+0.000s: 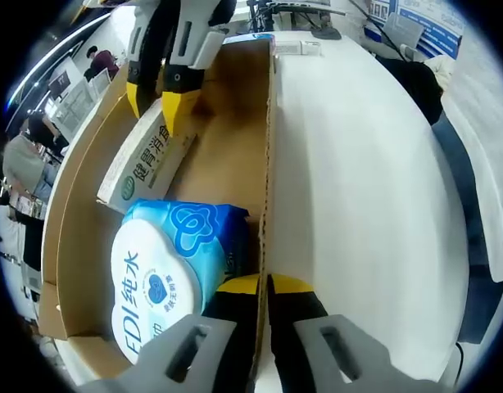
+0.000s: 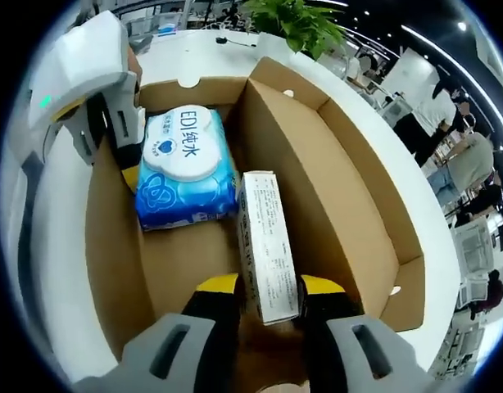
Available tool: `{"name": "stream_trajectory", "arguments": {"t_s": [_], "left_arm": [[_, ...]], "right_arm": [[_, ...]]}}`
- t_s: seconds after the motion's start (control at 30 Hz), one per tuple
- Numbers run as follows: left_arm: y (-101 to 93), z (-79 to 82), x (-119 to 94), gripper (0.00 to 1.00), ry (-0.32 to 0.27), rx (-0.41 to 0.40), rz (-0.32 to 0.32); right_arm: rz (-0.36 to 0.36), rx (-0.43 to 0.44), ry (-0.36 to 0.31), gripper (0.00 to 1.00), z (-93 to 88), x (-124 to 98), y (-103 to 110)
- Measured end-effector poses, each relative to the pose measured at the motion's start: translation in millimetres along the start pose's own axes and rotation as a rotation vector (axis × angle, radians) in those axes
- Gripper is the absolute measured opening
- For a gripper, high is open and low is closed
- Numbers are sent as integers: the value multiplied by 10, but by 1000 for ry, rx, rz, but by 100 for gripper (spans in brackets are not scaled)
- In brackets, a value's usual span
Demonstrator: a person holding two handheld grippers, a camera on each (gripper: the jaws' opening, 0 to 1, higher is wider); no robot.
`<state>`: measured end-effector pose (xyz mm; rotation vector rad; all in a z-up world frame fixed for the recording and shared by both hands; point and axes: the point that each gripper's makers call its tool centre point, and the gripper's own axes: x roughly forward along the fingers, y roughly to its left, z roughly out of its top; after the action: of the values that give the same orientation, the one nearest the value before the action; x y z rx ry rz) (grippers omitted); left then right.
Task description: Operate the shoe box by opening the lid, removing the specified soft item, and placing it in the target area until the item is outside and the box remains undamaged.
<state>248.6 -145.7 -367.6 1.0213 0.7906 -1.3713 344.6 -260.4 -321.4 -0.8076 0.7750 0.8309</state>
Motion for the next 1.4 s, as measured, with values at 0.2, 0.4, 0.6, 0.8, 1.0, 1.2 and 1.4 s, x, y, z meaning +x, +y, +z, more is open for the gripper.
{"name": "stream_trajectory", "arguments": {"t_s": [0.2,0.4,0.6,0.8,1.0,1.2,1.4], "left_arm": [[-3,-7,1,2,0,-4,3],[1,-8,3,2,0,2,1],[-1,-16,11,2,-1,0,5],[-14,-13,6,2,-2,-2,2],[-19,-18,2,2,-2,-2,3],[-21,-16,3,2,-2,-3,1],[-30,-14,3,2,-2,-2,0]], "right_arm": [[6,47,10,21,-25,-13,71],[-2,134,31,20,-63,-37,130],[-5,181,35,20,-93,-62,184],[3,211,54,20,-209,-142,284],[9,184,60,20,-316,-141,370],[22,196,67,21,-328,-139,371],[38,224,48,34,-258,-121,361]]}}
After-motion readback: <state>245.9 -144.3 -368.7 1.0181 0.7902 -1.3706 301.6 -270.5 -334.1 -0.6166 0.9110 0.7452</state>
